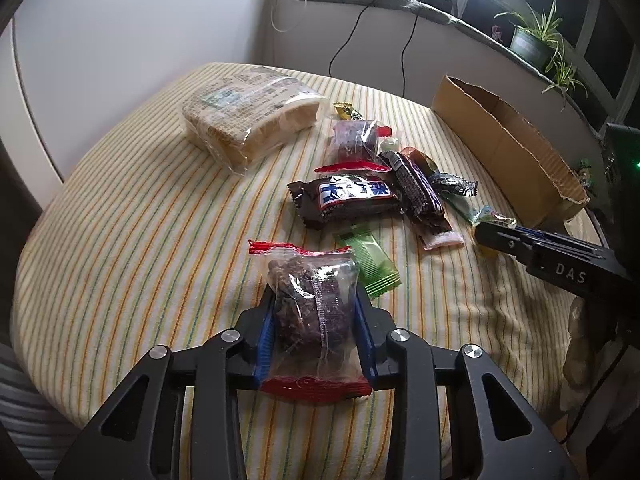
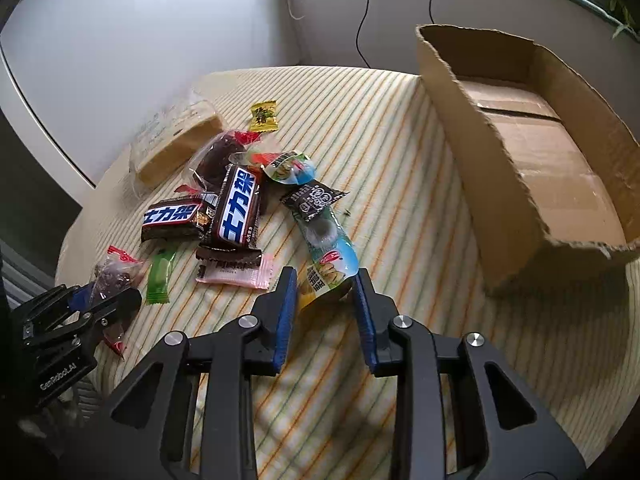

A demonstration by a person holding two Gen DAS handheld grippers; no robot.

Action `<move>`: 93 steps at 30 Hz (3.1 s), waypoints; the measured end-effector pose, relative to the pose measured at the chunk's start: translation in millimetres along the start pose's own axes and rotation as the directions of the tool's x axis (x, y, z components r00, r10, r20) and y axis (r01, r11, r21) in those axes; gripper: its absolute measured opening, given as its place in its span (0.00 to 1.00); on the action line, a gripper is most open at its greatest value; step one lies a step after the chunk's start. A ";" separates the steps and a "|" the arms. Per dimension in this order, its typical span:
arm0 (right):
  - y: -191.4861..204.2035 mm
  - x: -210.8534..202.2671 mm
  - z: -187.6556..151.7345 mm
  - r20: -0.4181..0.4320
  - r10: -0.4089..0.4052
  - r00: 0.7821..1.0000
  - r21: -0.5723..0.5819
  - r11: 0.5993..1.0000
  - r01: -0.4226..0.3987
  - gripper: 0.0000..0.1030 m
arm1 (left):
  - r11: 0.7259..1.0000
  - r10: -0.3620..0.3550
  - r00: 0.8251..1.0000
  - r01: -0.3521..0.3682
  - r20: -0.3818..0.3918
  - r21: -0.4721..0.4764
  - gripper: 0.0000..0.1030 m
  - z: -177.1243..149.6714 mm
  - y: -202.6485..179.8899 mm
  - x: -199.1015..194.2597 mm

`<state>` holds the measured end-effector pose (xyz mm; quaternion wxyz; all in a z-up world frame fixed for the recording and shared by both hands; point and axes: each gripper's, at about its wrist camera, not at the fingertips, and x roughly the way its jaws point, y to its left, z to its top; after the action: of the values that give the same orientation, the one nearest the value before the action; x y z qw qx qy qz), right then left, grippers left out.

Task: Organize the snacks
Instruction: 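Grasp the clear bag of dates with the left tool while the right tool grasps the yellow jelly cup, then carry both snacks over the cardboard box and open both tools to drop them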

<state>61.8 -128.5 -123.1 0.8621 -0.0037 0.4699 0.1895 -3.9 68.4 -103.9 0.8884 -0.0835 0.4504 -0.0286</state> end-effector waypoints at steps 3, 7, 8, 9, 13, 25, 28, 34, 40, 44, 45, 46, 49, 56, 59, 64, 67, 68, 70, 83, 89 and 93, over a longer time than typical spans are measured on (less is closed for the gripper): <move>-2.5 -4.0 -1.6 0.007 -0.001 1.000 -0.002 1.000 0.001 0.27 | 1.000 -0.003 1.000 0.003 0.002 -0.002 0.32 0.1 0.2 -0.9; -3.6 -8.2 -1.9 0.022 -0.004 1.000 -0.002 1.000 0.004 0.27 | 1.000 -0.017 1.000 0.017 0.006 -0.019 0.31 0.9 1.9 -4.2; -5.0 -11.2 -1.9 0.027 -0.002 1.000 0.000 1.000 0.002 0.27 | 1.000 -0.020 1.000 0.020 0.009 -0.019 0.31 1.8 1.8 -5.9; -4.7 -14.0 -1.2 0.034 0.003 0.999 -0.001 1.000 -0.003 0.27 | 1.000 -0.021 1.000 0.021 0.014 -0.017 0.31 2.6 1.1 -7.7; -3.3 -26.4 3.5 0.062 0.011 0.998 -0.007 1.000 -0.011 0.27 | 1.000 -0.029 0.999 0.029 0.037 -0.001 0.31 10.4 -1.5 -15.4; -23.1 -65.7 29.3 0.159 -0.014 0.987 -0.009 1.000 0.015 0.27 | 0.990 -0.089 0.988 0.075 0.124 0.116 0.31 61.4 -48.5 -17.1; -37.6 -73.9 34.4 0.181 -0.036 0.983 0.008 0.999 0.035 0.27 | 0.984 -0.106 0.984 0.084 0.142 0.155 0.31 76.8 -66.8 -12.4; -73.9 -87.9 45.1 0.214 -0.087 0.973 0.051 0.996 0.078 0.27 | 0.966 -0.162 0.975 0.125 0.153 0.224 0.31 109.8 -107.9 1.2; -111.8 -92.6 57.0 0.231 -0.137 0.963 0.098 0.988 0.117 0.27 | 0.941 -0.206 0.967 0.153 0.152 0.303 0.31 134.8 -156.7 15.7; -134.0 -91.9 65.1 0.231 -0.173 0.957 0.117 0.982 0.149 0.27 | 0.922 -0.226 0.965 0.167 0.134 0.349 0.31 144.2 -186.4 26.8; -140.1 -91.1 67.2 0.228 -0.181 0.957 0.122 0.980 0.157 0.27 | 0.919 -0.228 0.965 0.170 0.130 0.355 0.31 145.0 -190.7 28.1; -146.1 -89.9 69.2 0.225 -0.188 0.956 0.127 0.978 0.163 0.27 | 0.916 -0.230 0.965 0.171 0.126 0.362 0.31 146.1 -196.3 30.7; -158.2 -84.7 72.5 0.213 -0.202 0.956 0.134 0.975 0.176 0.27 | 0.911 -0.235 0.966 0.182 0.104 0.371 0.31 151.1 -209.5 40.2; -179.8 -71.3 74.9 0.187 -0.221 0.957 0.150 0.969 0.194 0.27 | 0.903 -0.224 0.971 0.175 0.082 0.392 0.31 155.4 -231.4 55.7; -186.2 -65.7 76.0 0.176 -0.222 0.959 0.154 0.968 0.196 0.27 | 0.900 -0.221 0.972 0.174 0.074 0.399 0.32 155.0 -238.4 60.0; -193.1 -59.9 79.1 0.168 -0.230 0.959 0.156 0.966 0.204 0.27 | 0.897 -0.218 0.974 0.175 0.061 0.406 0.32 153.6 -244.3 66.0; -195.6 -58.0 80.4 0.165 -0.234 0.958 0.157 0.965 0.209 0.27 | 0.897 -0.216 0.975 0.177 0.052 0.405 0.32 153.3 -244.4 69.4; -195.6 -57.0 81.2 0.163 -0.236 0.958 0.154 0.965 0.212 0.28 | 0.897 -0.215 0.975 0.177 0.050 0.405 0.32 153.1 -244.4 70.2; -194.7 -57.4 81.6 0.167 -0.246 0.955 0.153 0.963 0.221 0.30 | 0.896 -0.212 0.976 0.173 0.052 0.410 0.33 153.1 -245.4 70.6; -182.6 -75.8 75.4 0.199 -0.280 0.939 0.155 0.955 0.252 0.60 | 0.901 -0.219 0.972 0.167 0.087 0.400 0.47 152.1 -232.8 54.0; -163.8 -94.2 71.1 0.232 -0.270 0.934 0.142 0.960 0.242 0.60 | 0.890 -0.295 0.945 0.219 0.140 0.399 0.47 141.9 -210.6 28.3; -141.0 -103.3 63.8 0.252 -0.241 0.937 0.103 0.970 0.222 0.61 | 0.899 -0.283 0.945 0.201 0.165 0.388 0.47 133.0 -190.9 11.2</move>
<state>109.7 -281.0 -27.9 0.9326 -0.0024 0.3542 0.0685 114.4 -104.6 -2.4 0.9216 0.0254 0.3233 -0.2135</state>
